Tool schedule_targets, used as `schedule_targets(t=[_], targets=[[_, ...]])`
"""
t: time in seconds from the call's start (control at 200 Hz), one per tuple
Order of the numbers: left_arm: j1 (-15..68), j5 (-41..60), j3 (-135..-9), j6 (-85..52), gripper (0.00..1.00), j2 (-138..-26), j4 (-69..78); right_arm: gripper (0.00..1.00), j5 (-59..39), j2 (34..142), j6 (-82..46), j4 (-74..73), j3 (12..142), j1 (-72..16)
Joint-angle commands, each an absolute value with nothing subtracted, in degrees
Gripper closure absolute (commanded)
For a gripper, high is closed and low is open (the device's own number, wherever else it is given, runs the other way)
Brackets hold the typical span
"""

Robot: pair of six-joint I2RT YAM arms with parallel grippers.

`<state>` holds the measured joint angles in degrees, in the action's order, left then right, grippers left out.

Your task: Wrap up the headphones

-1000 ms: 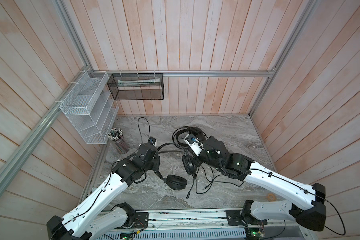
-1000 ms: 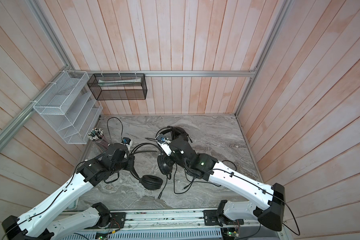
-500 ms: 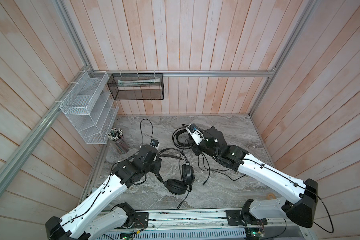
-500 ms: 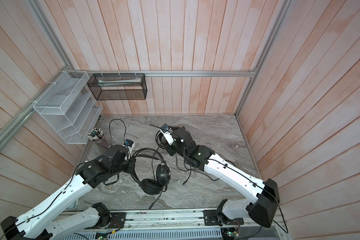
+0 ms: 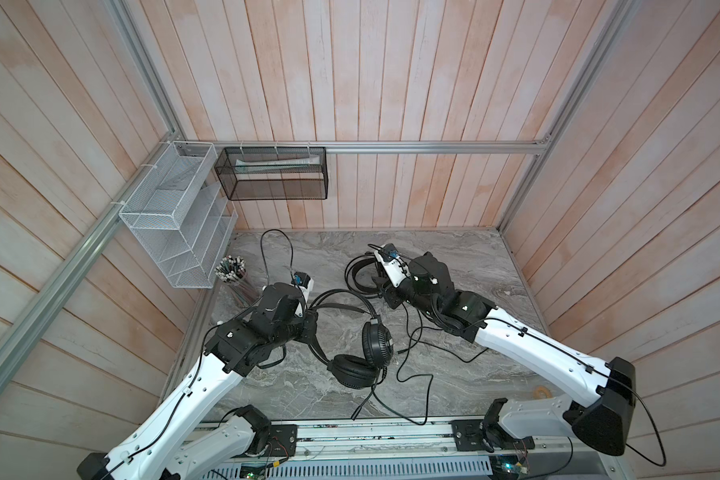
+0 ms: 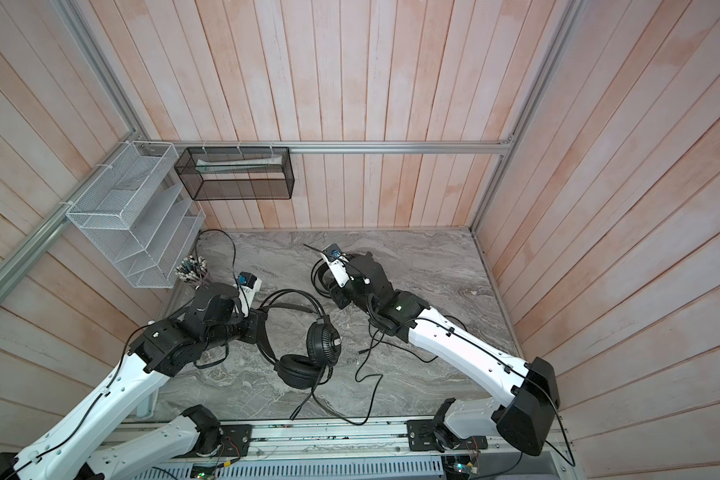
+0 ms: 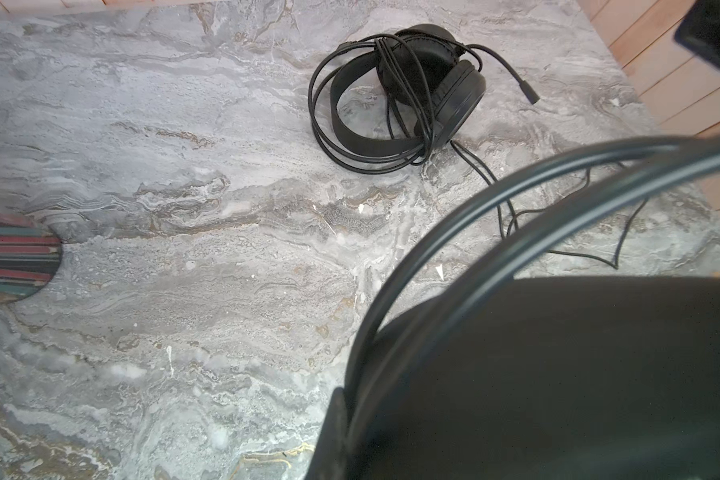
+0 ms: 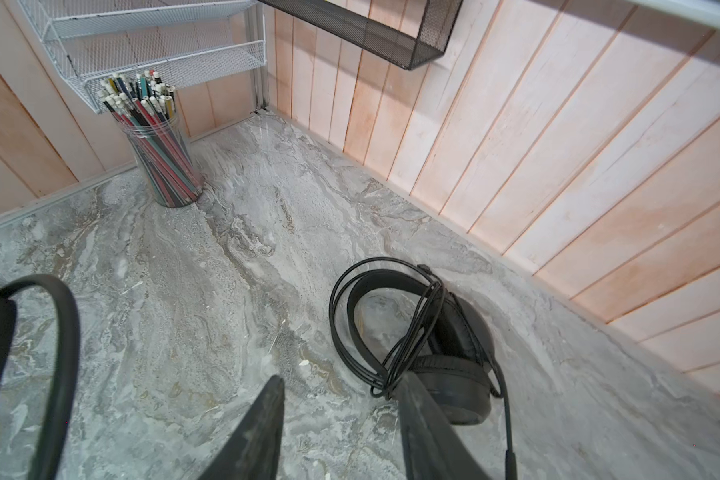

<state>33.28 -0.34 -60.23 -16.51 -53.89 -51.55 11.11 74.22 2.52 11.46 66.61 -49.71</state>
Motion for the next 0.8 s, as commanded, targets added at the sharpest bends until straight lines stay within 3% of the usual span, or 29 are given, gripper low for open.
schedule_targets(t=[0.0,0.125,0.245,0.41,0.455,0.49,0.635,0.795], targets=[[29.45,8.28,-62.27,-18.85,1.0,-54.06,-52.03,0.4,14.89,67.96,-0.99,9.25,64.1,-49.35],[25.59,9.72,-63.07,-19.93,1.0,-54.93,-53.17,0.3,11.33,58.53,-3.15,8.75,58.78,-49.32],[22.44,10.57,-64.73,-21.4,1.0,-55.02,-53.41,0.27,3.58,50.58,-5.17,5.74,49.12,-49.31],[19.25,9.83,-67.76,-23.35,1.0,-56.28,-55.14,0.27,-5.1,39.13,-12.98,-10.42,27.51,-49.93],[18.54,9.14,-68.39,-23.81,1.0,-56.39,-55.64,0.17,-5.79,36.02,-14.74,-16.45,21.68,-51.28],[18.15,8.23,-68.88,-24.07,1.0,-56.42,-56.04,0.13,-4.12,33.75,-15.19,-19.67,17.72,-53.11],[16.41,4.93,-70.37,-25.66,1.0,-56.6,-57.67,0.13,7.48,27.06,-12.39,-26.25,8.66,-63.3],[14.69,2.9,-72.1,-27.13,1.0,-56.39,-59.01,0.14,18.26,21.98,-15.35,-25.79,3.51,-65.7]])
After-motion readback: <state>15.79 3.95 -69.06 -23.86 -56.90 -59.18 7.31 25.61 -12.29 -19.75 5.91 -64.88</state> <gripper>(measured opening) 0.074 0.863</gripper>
